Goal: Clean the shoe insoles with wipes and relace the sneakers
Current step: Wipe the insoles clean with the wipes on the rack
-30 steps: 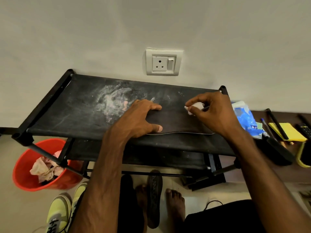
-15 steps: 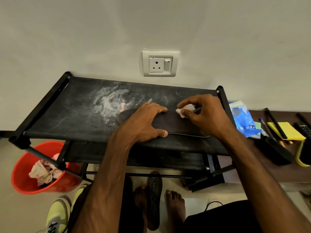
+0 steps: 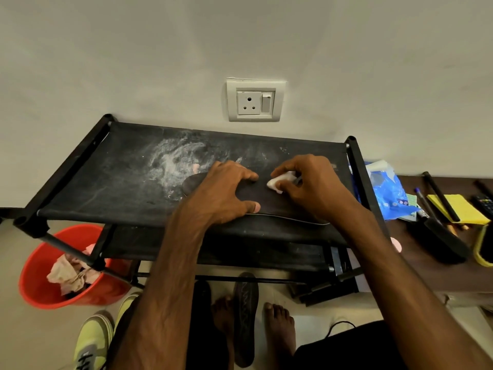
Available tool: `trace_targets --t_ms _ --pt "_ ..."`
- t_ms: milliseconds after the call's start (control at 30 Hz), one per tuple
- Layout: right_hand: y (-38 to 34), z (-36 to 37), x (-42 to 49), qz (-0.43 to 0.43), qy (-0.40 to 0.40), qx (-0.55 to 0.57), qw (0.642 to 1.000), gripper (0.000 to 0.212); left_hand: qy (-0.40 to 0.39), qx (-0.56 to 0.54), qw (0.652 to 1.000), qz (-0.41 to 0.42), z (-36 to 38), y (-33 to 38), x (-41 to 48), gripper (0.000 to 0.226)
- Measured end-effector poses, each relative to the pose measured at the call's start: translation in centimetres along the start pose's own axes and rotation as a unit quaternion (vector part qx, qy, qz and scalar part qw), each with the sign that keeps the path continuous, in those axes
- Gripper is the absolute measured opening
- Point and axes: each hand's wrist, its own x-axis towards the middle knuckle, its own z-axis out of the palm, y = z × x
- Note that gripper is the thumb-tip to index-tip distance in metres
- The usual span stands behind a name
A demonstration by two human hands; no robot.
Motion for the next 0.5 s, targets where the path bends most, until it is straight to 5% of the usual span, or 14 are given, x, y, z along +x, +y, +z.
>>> trace_targets --t_ms 500 --pt "-1.3 -1.1 -0.4 -0.028 -0.145 -0.048 0.988 0.016 -0.011 -0.023 0.999 -0.046 0.0 0.6 0.5 0.069"
